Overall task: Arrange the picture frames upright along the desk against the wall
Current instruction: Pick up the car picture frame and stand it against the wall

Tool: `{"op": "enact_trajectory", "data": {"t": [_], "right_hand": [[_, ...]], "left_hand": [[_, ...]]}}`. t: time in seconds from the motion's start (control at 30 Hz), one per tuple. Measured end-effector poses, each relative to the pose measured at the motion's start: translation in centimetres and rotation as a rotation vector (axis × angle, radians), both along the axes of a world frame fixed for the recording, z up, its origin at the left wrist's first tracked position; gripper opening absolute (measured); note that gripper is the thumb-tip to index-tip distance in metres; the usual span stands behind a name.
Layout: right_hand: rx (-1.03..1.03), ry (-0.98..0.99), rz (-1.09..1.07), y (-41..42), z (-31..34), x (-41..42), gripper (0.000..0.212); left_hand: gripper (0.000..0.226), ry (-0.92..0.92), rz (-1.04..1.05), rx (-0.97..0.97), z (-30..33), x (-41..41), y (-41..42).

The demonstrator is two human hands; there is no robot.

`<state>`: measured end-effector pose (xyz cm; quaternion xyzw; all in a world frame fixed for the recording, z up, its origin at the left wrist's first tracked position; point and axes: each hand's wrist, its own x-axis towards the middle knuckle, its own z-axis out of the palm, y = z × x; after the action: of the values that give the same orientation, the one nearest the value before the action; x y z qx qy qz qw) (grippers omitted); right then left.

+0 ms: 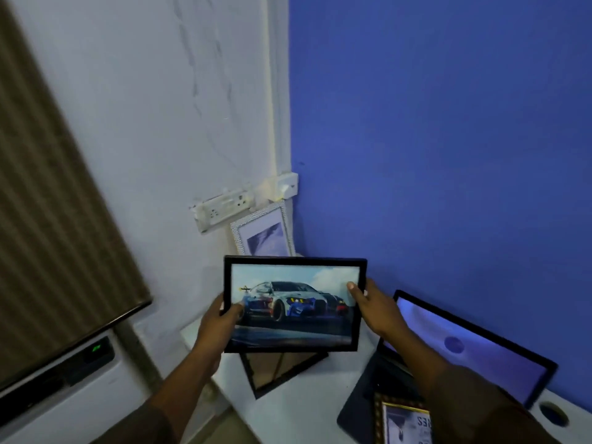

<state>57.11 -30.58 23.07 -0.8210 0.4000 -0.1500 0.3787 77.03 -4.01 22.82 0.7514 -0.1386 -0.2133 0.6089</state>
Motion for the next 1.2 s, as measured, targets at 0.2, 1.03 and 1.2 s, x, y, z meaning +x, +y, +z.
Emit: {"op": "enact_trajectory", "data": {"t": [0.2, 1.03, 1.2], "right_hand": [[0.008, -0.009, -0.044, -5.7, 2.4, 4.1, 0.073], [0.246, 0.363, -0.729, -23.6, -6.9, 7.7, 0.061], [0.339, 0.323, -0.764, -24.9, -8.4, 8.3, 0.056]], "left_hand": [[0.038, -0.025, -0.093, -0.072, 1.2, 6.6, -7.9], [0.056, 0.307, -0.766, 0.209, -13.4, 19.0, -44.1], [0.068, 0.288, -0.780, 0.276, -15.2, 19.0, -46.2]]}}
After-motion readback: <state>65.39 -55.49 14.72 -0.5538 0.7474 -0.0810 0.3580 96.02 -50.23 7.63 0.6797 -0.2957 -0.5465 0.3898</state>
